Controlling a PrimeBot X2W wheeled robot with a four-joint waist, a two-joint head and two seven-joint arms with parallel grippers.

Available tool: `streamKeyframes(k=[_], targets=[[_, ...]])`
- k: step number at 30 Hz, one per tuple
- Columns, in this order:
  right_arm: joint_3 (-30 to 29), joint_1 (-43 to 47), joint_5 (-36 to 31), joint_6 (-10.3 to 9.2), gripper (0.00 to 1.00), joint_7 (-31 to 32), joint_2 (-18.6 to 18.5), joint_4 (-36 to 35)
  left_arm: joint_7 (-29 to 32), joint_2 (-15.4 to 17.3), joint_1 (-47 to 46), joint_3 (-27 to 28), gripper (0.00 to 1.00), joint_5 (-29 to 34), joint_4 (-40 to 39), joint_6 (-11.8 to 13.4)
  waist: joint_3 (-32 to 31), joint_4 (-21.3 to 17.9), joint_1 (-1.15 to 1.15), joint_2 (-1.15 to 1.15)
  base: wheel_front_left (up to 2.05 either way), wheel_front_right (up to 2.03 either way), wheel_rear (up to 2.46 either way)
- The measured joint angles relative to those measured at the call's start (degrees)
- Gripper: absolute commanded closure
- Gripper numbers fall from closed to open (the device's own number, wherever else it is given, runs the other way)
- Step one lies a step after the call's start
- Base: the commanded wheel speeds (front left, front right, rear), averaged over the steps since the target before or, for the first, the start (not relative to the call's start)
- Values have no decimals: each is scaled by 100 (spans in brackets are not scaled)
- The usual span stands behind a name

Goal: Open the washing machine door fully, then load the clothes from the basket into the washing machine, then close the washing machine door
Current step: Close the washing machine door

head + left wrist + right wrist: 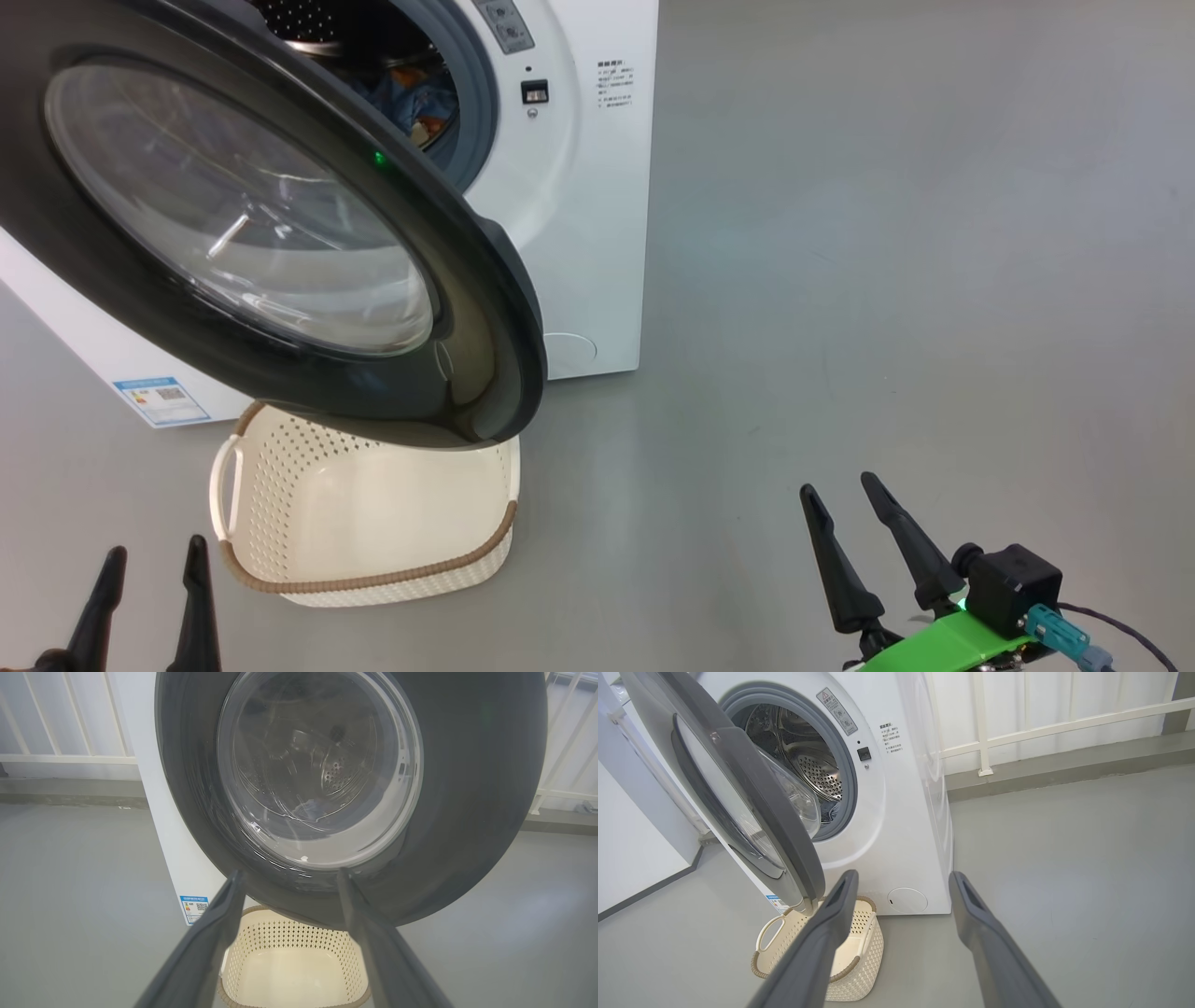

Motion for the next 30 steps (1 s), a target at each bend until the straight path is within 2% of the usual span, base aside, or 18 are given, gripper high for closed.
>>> streamKeyframes(k=[30], targets=[[-76, 179, -89, 0, 0, 0, 0, -8, 0, -101, 227, -137, 0, 43, 237, -1, -286, 92, 0, 0, 0, 0, 0]])
